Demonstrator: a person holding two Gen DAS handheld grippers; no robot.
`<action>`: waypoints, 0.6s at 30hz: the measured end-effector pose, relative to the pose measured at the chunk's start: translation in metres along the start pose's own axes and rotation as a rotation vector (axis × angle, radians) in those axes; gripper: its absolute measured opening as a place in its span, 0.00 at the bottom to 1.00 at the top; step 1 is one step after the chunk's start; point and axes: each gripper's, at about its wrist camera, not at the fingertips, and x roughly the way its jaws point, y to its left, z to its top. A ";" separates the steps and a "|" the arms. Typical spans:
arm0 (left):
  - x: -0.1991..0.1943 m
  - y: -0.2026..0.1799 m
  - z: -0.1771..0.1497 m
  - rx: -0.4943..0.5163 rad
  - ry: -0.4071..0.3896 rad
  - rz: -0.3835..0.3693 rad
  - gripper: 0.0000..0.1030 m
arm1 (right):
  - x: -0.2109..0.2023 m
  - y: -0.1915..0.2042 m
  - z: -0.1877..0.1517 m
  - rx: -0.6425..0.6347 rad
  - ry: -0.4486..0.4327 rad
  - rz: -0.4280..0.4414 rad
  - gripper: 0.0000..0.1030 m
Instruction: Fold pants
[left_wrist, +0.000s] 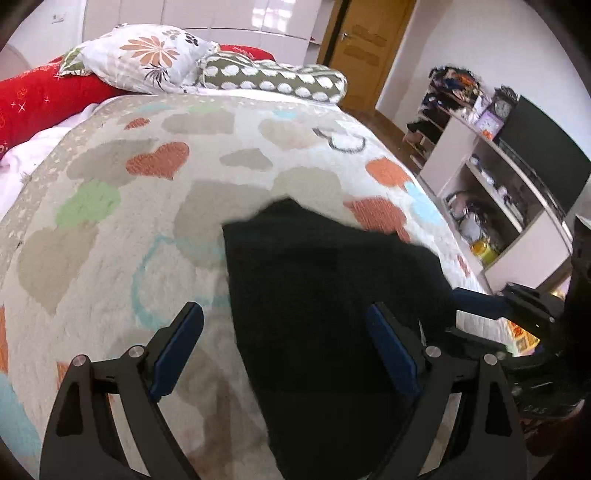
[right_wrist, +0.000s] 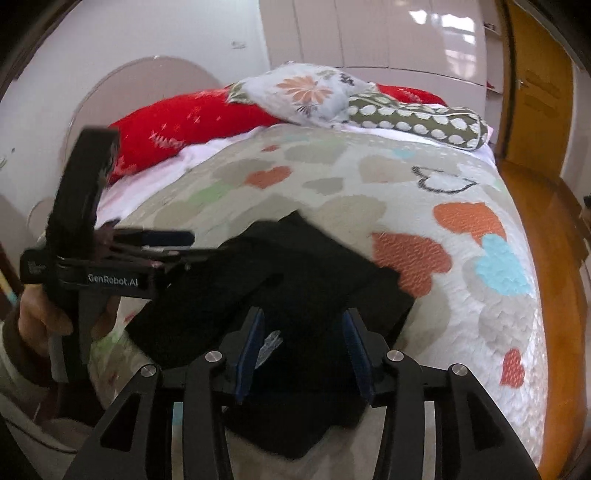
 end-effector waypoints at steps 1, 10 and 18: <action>0.002 -0.003 -0.006 0.012 0.014 0.008 0.88 | 0.004 0.002 -0.007 0.001 0.020 0.003 0.45; 0.017 -0.002 -0.025 -0.047 0.045 0.027 0.93 | 0.013 -0.013 -0.045 0.105 0.058 -0.026 0.58; -0.004 -0.009 -0.023 -0.014 0.015 0.057 0.93 | -0.011 -0.005 -0.035 0.081 0.023 -0.055 0.59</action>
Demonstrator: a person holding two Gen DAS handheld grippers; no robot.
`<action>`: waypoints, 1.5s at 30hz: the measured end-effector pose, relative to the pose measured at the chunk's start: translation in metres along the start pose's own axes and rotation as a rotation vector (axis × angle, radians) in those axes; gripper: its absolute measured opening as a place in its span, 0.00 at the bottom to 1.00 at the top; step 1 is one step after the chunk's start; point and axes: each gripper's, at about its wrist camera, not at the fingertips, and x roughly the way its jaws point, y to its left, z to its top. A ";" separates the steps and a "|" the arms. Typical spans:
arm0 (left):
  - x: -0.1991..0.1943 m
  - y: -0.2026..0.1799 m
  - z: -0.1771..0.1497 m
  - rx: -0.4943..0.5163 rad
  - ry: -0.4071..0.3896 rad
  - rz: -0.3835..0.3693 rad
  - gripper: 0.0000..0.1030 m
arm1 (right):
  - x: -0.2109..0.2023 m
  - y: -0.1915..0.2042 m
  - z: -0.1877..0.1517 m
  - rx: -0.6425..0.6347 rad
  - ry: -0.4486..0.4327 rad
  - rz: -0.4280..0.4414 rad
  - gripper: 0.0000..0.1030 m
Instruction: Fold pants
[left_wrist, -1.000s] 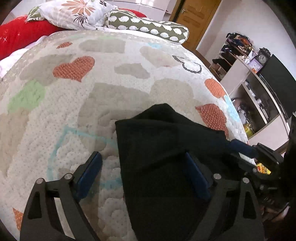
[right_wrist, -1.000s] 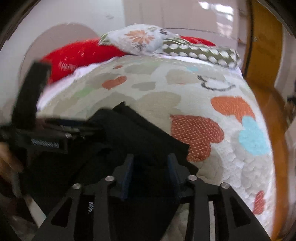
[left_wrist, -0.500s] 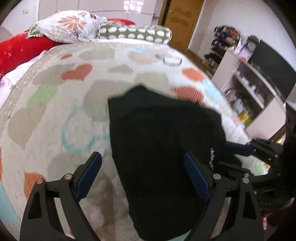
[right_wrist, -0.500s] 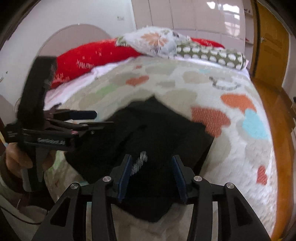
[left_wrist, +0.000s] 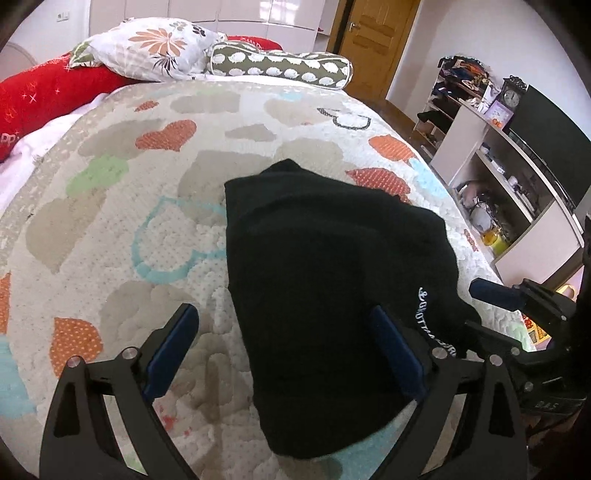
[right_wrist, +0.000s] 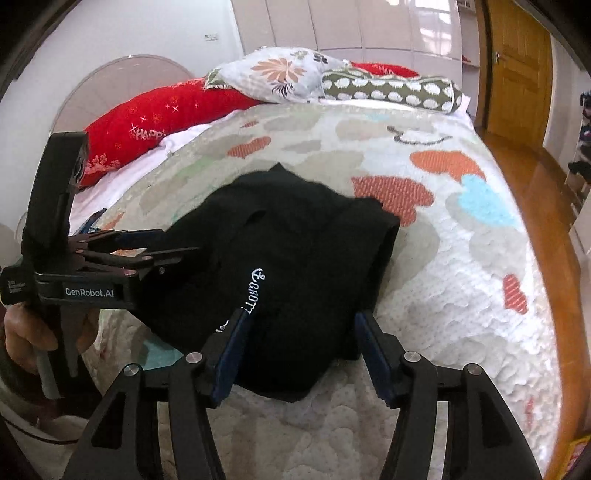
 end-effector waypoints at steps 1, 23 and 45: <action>-0.002 -0.001 0.000 0.001 -0.005 0.003 0.93 | -0.004 0.002 0.001 -0.005 -0.009 0.005 0.59; 0.006 -0.001 -0.014 -0.042 0.032 -0.072 0.93 | 0.011 -0.012 -0.010 0.090 0.027 0.045 0.61; 0.017 0.017 0.009 -0.068 0.034 -0.056 0.94 | 0.041 -0.053 0.013 0.322 -0.001 0.135 0.72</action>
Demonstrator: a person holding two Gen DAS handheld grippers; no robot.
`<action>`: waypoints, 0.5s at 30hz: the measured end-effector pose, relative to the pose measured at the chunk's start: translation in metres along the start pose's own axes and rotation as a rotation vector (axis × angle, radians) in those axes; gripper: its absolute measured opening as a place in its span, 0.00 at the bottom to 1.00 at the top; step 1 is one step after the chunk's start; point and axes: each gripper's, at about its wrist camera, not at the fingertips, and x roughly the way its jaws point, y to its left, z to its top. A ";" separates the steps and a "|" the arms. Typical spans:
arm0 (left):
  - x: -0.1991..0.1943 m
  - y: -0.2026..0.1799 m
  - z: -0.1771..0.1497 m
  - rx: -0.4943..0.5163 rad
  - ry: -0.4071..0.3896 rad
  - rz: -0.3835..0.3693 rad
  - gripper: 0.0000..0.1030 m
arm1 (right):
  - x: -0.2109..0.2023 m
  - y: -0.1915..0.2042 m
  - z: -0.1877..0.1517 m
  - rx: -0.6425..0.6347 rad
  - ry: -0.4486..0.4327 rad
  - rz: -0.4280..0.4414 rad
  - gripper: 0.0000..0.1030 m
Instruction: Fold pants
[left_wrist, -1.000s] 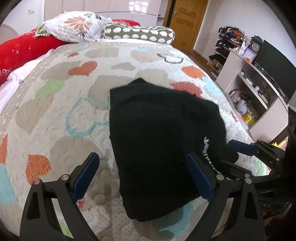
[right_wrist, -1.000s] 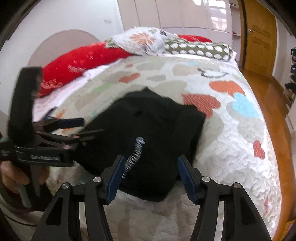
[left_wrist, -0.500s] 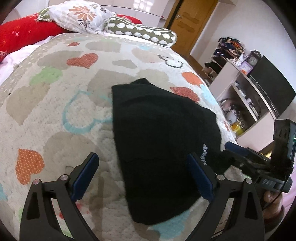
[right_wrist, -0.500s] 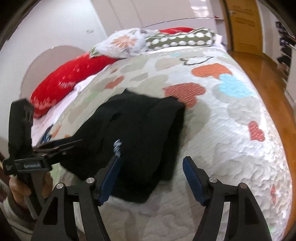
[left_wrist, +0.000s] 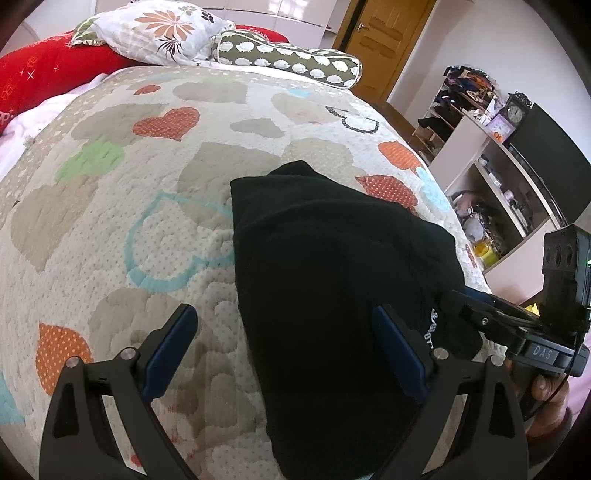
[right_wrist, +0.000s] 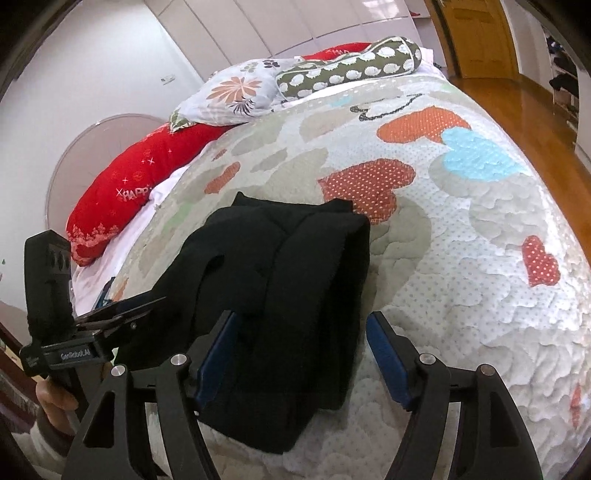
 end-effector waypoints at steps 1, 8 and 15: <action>0.002 0.001 0.001 -0.003 0.005 -0.004 0.94 | 0.002 -0.001 0.000 0.006 0.002 0.004 0.72; 0.017 0.009 0.006 -0.038 0.032 -0.060 0.98 | 0.014 -0.008 0.000 0.020 0.003 0.061 0.79; 0.028 0.010 0.009 -0.053 0.042 -0.099 1.00 | 0.026 -0.005 0.002 -0.008 -0.019 0.118 0.83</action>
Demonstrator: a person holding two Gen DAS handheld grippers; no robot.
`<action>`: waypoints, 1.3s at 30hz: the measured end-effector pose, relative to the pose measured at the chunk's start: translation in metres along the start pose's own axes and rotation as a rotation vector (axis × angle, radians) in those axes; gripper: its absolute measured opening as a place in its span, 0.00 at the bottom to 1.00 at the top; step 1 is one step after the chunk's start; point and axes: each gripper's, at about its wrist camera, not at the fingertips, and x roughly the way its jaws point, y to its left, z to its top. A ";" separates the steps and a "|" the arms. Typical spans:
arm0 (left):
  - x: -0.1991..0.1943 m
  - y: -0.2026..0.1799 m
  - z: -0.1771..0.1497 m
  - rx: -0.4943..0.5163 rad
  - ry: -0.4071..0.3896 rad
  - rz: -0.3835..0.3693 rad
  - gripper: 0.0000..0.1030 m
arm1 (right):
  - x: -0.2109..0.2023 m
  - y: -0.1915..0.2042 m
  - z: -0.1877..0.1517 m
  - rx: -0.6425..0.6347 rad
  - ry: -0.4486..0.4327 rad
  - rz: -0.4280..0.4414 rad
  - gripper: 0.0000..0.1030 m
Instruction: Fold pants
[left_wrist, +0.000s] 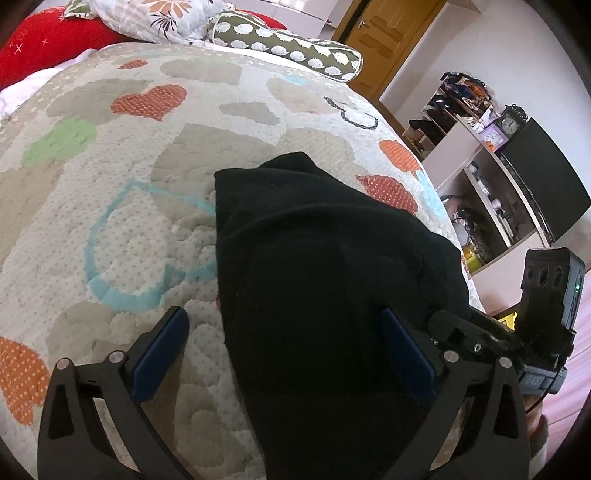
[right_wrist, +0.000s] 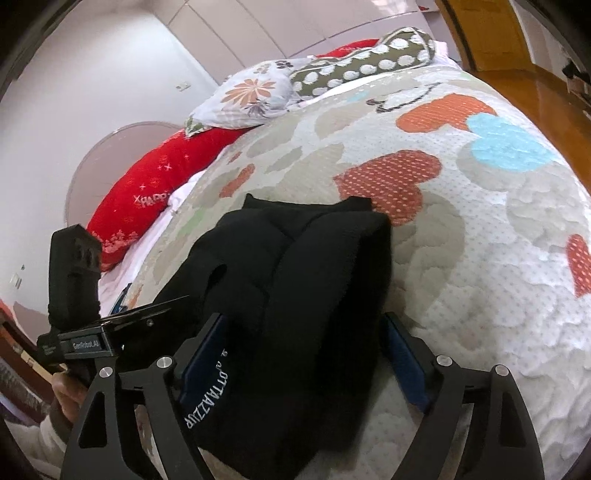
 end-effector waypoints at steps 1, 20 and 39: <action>0.000 -0.001 0.000 0.002 0.000 -0.005 1.00 | 0.002 0.001 0.000 -0.004 0.001 0.010 0.81; -0.068 0.020 0.076 0.091 -0.177 0.050 0.43 | 0.000 0.085 0.066 -0.168 -0.137 0.087 0.33; -0.035 0.042 0.058 0.076 -0.142 0.296 0.70 | 0.057 0.109 0.116 -0.283 -0.080 -0.107 0.34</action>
